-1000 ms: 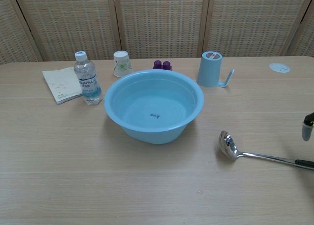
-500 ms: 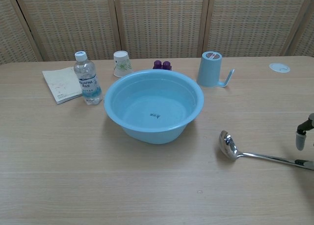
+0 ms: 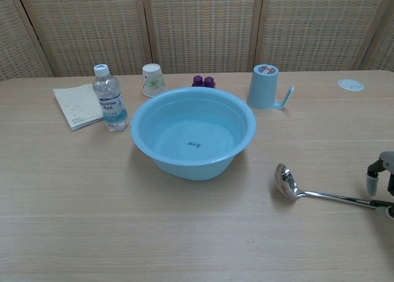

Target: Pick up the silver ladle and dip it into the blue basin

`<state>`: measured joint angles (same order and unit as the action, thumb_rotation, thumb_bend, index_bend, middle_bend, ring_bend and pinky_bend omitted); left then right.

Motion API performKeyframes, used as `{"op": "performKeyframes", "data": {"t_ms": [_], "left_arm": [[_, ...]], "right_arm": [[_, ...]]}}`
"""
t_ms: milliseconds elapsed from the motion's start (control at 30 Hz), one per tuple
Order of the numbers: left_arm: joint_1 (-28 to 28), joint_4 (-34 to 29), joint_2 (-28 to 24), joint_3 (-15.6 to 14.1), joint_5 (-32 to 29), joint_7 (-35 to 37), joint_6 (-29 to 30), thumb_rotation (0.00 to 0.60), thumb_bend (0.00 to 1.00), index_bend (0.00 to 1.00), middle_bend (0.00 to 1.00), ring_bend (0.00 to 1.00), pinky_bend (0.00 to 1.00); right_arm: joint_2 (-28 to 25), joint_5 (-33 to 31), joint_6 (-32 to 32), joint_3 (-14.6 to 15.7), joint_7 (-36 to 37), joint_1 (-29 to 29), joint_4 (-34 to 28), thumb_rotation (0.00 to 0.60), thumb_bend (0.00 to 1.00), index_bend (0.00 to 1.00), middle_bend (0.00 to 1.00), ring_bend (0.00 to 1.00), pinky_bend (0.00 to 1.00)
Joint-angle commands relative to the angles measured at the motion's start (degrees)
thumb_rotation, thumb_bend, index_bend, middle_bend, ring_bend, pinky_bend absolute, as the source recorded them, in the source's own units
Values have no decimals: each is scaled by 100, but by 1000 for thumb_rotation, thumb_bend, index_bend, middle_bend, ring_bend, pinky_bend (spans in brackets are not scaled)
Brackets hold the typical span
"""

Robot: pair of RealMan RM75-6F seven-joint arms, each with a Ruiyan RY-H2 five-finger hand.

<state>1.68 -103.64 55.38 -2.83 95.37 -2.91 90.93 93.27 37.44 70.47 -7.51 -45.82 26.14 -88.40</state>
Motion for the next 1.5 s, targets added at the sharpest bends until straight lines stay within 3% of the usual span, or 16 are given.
{"op": "performKeyframes", "data": {"t_ms": [33, 1000, 1100, 1333, 1500], "left_arm": [[-4, -1, 5, 6, -21, -4, -11, 600, 0, 0, 0, 0, 0], [-18, -3, 24, -1, -46, -38, -42, 600, 0, 0, 0, 0, 0], [-17, -1, 26, -2, -46, -39, -41, 600, 0, 0, 0, 0, 0], [-21, -6, 23, -1, -54, -36, -47, 600, 0, 0, 0, 0, 0], [-22, -4, 14, 0, -58, -17, -46, 600, 0, 0, 0, 0, 0]], "right_arm": [[30, 27, -11, 28, 15, 8, 50, 600, 331, 459, 914, 923, 1000], [267, 56, -258, 164, 78, -18, 670, 600, 402, 500, 914, 923, 1000], [268, 62, -268, 171, 70, -17, 681, 600, 441, 549, 914, 923, 1000], [214, 187, -201, 161, 148, -41, 618, 600, 636, 678, 914, 923, 1000], [77, 264, -94, 113, 269, -101, 411, 600, 694, 693, 914, 934, 1000]]}}
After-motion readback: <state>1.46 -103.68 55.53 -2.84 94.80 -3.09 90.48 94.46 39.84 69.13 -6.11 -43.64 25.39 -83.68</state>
